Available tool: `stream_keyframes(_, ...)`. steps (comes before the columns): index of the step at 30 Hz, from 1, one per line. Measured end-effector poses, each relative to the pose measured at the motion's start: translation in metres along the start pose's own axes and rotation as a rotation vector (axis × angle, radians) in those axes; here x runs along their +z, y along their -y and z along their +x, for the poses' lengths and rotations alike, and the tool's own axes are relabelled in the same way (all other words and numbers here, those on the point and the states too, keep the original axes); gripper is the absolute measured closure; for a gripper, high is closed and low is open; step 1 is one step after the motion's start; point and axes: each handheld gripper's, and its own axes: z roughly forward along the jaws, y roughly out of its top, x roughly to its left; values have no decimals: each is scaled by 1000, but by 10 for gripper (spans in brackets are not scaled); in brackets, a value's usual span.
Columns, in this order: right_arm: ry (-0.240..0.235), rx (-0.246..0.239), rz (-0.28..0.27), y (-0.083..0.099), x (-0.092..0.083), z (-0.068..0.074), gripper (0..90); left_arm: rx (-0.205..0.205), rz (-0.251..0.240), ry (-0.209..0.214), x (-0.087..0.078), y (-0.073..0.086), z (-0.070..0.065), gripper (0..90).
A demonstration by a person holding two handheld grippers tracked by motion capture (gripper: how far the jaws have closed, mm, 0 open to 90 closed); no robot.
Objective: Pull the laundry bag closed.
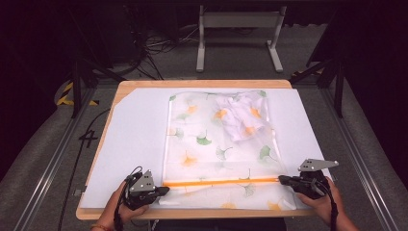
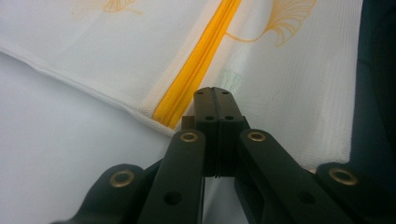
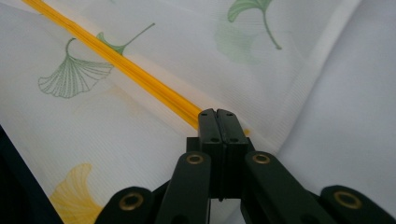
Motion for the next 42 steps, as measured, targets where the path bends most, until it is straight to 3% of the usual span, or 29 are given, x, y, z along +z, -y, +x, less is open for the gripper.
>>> stream_keyframes(5, -5, 18, -7, 6, -3, -5, 900, -5, 1, 1, 0, 0, 0, 900)
stream_keyframes(19, 0, 4, -18, 8, -2, -5, 900, -6, -2, 0, 0, 0, 0, 900)
stream_keyframes(26, 25, -57, -20, 7, -3, 0, 900, -26, -10, 8, 0, 1, 1, 900)
stream_keyframes(42, 15, -118, -50, 5, -6, 5, 898, -27, -4, -7, -4, 0, 3, 900)
